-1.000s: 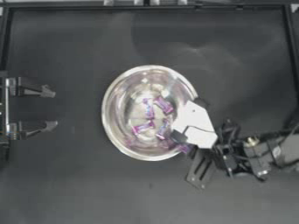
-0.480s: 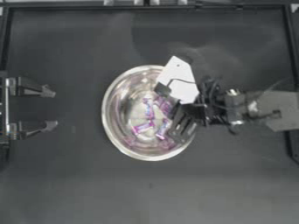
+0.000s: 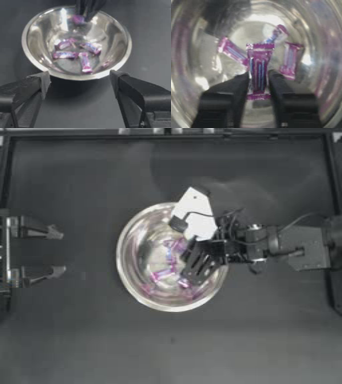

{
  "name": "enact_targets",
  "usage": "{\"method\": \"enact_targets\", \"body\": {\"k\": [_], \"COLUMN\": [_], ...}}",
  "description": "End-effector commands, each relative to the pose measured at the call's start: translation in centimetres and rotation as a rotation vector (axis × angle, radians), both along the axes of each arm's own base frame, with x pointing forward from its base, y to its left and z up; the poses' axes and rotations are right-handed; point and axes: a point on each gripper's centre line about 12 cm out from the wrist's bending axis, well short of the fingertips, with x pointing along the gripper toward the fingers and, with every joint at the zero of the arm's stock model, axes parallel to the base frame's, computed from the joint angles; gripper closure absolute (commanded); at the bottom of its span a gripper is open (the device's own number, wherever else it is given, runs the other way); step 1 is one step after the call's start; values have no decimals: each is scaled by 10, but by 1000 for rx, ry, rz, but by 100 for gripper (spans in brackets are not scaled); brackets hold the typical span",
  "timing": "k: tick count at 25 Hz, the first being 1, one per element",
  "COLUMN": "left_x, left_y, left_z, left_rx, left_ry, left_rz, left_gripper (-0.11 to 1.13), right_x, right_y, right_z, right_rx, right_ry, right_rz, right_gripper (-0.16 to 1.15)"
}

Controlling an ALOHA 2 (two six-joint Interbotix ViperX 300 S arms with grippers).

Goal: Put candies in bowl

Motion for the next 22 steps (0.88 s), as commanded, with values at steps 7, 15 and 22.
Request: {"method": "enact_targets", "body": {"k": [7, 15, 22], "left_x": [3, 3, 3], "left_y": [1, 1, 1], "left_z": [3, 3, 3], "left_rx": [-6, -6, -5], "left_ry": [-8, -8, -7], "left_rz": [3, 2, 5], "left_gripper": [1, 1, 1], "right_x": [3, -4, -25], "right_y": [-6, -8, -5], "right_z": [14, 33, 55], "right_rx": [-10, -57, -68], "right_ry": [-56, -96, -173], "right_rz": [-3, 17, 32], "right_gripper": [-4, -4, -4]}}
